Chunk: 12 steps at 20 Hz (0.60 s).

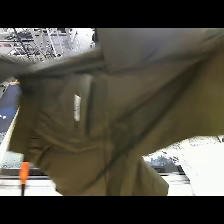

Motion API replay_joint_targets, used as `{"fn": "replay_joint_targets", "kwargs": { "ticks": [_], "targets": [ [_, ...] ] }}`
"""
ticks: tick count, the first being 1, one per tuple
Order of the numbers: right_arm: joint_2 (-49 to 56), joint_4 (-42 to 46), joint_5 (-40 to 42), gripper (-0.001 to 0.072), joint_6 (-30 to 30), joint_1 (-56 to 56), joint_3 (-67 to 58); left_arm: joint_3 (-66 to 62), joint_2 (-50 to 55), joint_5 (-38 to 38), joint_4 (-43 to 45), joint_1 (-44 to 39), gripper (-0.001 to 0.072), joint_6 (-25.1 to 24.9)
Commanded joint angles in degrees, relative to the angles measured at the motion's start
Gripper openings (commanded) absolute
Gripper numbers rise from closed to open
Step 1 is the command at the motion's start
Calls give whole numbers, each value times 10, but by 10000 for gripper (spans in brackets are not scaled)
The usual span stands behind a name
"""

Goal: Fold the clothes and pants, and hang the long-sleeved shirts on hangers.

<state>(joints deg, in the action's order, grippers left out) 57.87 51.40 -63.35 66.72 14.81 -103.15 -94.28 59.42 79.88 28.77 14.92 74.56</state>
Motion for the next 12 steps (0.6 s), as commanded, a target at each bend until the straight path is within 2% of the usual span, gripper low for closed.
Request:
{"fn": "replay_joint_targets", "kwargs": {
  "ticks": [1, 3, 5, 6, 8, 10, 12],
  "targets": [
    [190, -29, -16, 15, -19, -49, 85, 224, 58, -177, 84, -80, 13, -1],
    [291, 0, 45, 15, -19, -78, 119, 296, 142, -343, 90, -116, 12, -1],
    [371, 0, 105, 15, -9, -85, 120, 293, 250, -446, 64, -130, 12, -1],
    [395, -8, 115, 15, 2, -85, 116, 271, 299, -447, 22, -128, 12, -1],
    [398, -8, 96, 15, 7, -84, 102, 204, 360, -403, -17, -116, 12, -1],
    [371, -3, 20, 15, 6, -84, 73, 136, 379, -345, -16, -95, 12, -1],
    [321, -5, -86, 15, 2, -89, 68, 76, 377, -243, -13, -61, 11, -1]
  ]
}}
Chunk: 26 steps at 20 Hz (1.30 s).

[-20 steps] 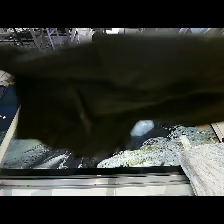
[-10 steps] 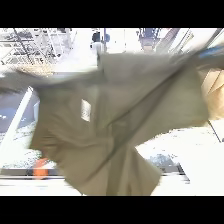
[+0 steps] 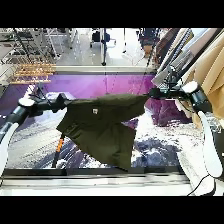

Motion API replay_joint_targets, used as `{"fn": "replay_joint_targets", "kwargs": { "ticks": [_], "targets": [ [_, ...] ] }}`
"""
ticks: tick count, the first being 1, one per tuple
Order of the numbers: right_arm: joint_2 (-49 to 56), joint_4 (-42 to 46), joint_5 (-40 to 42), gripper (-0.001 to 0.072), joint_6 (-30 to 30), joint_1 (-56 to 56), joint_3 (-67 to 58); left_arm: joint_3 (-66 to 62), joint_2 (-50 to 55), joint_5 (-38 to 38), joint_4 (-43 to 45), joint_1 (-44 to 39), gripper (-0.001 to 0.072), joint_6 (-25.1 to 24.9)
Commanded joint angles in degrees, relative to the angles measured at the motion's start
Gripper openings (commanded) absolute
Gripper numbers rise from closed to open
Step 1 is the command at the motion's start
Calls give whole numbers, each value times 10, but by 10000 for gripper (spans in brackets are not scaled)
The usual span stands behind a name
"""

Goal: Fold the clothes and pants, and hang the long-sleeved shirts on hangers.

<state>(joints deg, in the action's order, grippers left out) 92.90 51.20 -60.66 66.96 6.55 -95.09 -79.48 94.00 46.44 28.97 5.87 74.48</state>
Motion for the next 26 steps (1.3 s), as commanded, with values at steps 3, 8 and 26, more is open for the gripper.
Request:
{"fn": "replay_joint_targets", "kwargs": {
  "ticks": [3, 8, 26],
  "targets": [
    [-122, -18, -233, 15, 9, -47, 64, -107, 31, 276, 29, 80, 12, 0],
    [-326, -61, -178, 15, 94, -186, 389, -106, 40, 400, 234, 106, 12, 0],
    [-276, -228, 25, 661, 7, -59, 707, -176, 19, 449, 255, 126, 521, 52]
  ]
}}
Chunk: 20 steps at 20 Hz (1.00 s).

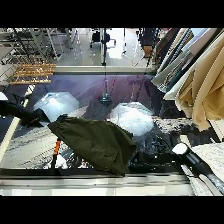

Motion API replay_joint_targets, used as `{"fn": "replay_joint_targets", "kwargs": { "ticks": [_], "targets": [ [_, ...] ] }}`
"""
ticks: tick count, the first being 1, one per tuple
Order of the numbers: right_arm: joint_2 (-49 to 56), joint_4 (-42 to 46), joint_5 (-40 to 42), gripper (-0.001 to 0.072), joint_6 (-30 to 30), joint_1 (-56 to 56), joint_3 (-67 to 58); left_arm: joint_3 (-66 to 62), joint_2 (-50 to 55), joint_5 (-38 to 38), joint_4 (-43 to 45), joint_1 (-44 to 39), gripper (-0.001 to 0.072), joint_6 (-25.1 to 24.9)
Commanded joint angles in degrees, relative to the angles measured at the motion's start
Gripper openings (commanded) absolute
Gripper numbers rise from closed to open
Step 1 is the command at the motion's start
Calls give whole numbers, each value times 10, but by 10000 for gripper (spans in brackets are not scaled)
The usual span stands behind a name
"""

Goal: Fold the clothes and pants, and hang the long-sleeved shirts on hangers.

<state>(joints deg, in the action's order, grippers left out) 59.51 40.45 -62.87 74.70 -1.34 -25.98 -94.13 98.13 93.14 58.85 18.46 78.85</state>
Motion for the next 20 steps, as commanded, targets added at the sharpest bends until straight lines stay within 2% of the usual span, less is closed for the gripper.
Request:
{"fn": "replay_joint_targets", "kwargs": {
  "ticks": [1, 4, 6, 7, 8, 9, 10, 12, 14, 15, 17, 18, 20],
  "targets": [
    [93, -174, 57, 661, -98, 10, 15, -30, -31, -24, -63, -4, 520, 3],
    [180, -244, 65, 661, -141, -44, 15, -30, -45, -23, -80, -27, 521, -5],
    [219, -322, 87, 694, -192, -96, 8, -30, -46, -22, -80, -52, 520, -5],
    [238, -374, 97, 642, -226, -122, -7, -30, -46, -23, -80, -68, 519, -6],
    [251, -406, 108, 360, -243, -140, -29, -29, -45, -23, -79, -85, 467, -19],
    [255, -398, 115, 31, -247, -142, -53, -29, -42, -23, -79, -103, 375, -36],
    [252, -358, 116, 18, -236, -132, -79, -29, -39, -23, -76, -122, 257, -49],
    [228, -190, 115, 17, -133, -94, -130, -26, -28, -23, -64, -160, 106, -63],
    [181, 26, 108, 16, 9, -50, -182, -4, -13, -28, -62, -195, 101, -63],
    [152, 96, 92, 16, 42, -31, -206, 12, -3, -33, -62, -212, 101, -65],
    [101, 179, 62, 15, 63, 0, -250, 47, 22, -47, -61, -244, 83, -83],
    [82, 206, 49, 15, 72, 12, -268, 61, 36, -56, -61, -254, 49, -84],
    [58, 248, 23, 15, 84, 34, -306, 77, 67, -69, -63, -269, 45, -83]
  ]
}}
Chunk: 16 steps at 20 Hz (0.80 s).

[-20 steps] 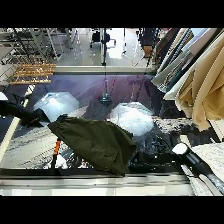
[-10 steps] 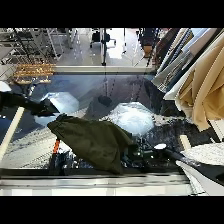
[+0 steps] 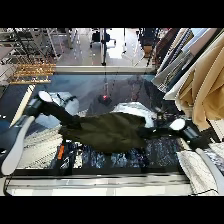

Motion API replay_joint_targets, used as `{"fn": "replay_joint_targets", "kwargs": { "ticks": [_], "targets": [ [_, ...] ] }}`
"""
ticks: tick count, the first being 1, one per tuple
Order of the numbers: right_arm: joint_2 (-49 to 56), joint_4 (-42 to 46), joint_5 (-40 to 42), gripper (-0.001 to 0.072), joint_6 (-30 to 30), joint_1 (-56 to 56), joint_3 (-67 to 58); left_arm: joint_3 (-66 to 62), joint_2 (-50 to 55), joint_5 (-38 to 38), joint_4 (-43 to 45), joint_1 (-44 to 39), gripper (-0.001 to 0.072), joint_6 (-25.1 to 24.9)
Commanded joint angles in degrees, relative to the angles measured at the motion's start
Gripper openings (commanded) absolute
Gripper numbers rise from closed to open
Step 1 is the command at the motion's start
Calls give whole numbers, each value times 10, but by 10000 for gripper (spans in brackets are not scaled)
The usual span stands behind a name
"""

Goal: Fold the clothes and pants, and hang the long-sleeved shirts on hangers.

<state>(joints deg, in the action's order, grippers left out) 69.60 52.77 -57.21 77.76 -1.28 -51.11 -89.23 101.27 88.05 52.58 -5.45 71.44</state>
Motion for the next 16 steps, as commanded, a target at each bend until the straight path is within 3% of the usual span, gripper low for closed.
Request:
{"fn": "replay_joint_targets", "kwargs": {
  "ticks": [1, 6, 9, 11, 16],
  "targets": [
    [-46, 141, -44, 15, 59, 39, -73, 28, 52, -20, -2, -38, 44, -9],
    [-34, 146, -43, 14, 58, -21, -164, 21, 87, -114, -12, -78, 43, 9],
    [10, 151, -38, 14, 42, -112, -203, -45, 45, -85, -63, -48, 45, 12],
    [51, 152, -10, 14, -1, -188, -230, -86, -7, -54, -101, -11, 47, 12],
    [204, 154, 52, 14, -58, -351, -317, -94, -136, -53, -154, 79, 48, 21]
  ]
}}
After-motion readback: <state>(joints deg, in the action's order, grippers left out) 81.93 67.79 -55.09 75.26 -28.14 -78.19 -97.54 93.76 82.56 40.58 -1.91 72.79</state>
